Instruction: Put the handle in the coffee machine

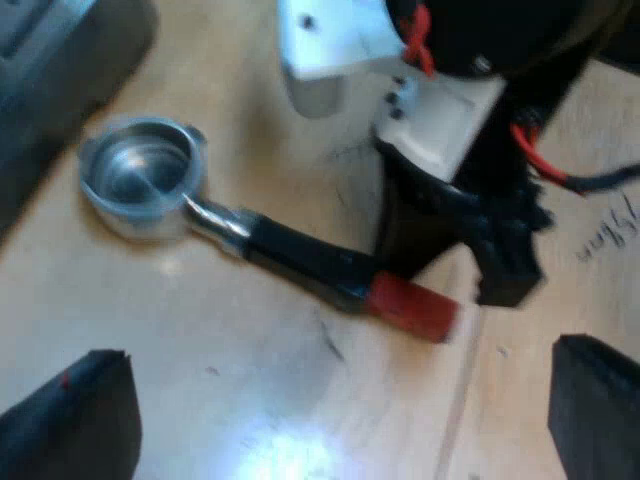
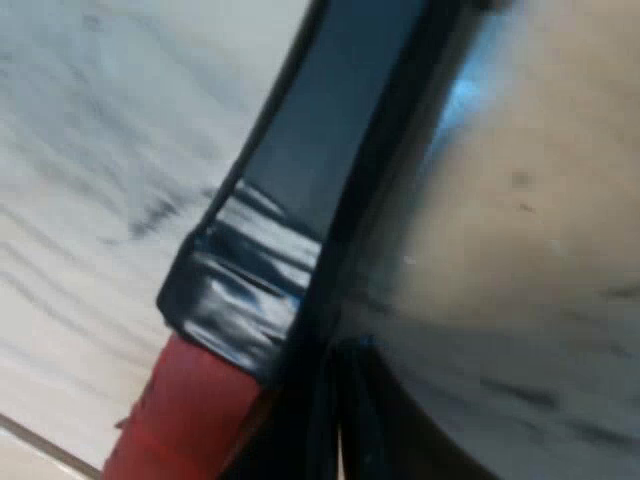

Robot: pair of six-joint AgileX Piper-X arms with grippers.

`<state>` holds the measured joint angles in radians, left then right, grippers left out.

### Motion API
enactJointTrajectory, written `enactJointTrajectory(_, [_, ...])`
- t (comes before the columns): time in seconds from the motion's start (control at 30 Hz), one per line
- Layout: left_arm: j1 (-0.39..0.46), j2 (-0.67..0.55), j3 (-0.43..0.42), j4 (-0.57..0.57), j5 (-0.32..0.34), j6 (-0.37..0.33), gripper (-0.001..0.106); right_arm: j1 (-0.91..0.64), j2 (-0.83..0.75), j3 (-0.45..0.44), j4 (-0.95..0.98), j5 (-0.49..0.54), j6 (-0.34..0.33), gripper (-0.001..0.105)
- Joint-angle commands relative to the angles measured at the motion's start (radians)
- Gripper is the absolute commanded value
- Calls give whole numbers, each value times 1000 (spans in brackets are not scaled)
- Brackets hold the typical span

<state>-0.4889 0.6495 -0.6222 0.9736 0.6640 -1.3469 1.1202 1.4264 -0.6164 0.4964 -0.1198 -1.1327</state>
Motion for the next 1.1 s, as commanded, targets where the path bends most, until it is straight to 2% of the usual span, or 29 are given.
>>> enactJointTrajectory(0.03, [0, 0, -3, 35, 7, 6, 85, 4, 37, -23, -46, -44, 11, 0])
enactJointTrajectory(0.2, [0, 0, -3, 47, 7, 7, 85, 4, 84, -59, -50, -52, 11, 0])
enactJointTrajectory(0.33, [0, 0, -3, 70, 7, 22, 85, 4, 168, -178, -117, -50, 11, 0])
enactJointTrajectory(0.47, [20, 0, -3, 96, 5, 40, 85, 4, 203, -220, -167, -42, 26, 0])
enactJointTrajectory(0.67, [89, 0, -3, 136, 2, 48, 85, 4, 213, -234, -158, -37, 37, 0])
enactJointTrajectory(0.83, [92, 0, -3, 145, 2, 50, 85, 4, 202, -239, -107, -43, 37, 0])
enactJointTrajectory(1.1, [92, 0, -3, 165, 2, 73, 85, 4, 39, -260, 83, 75, 24, 0])
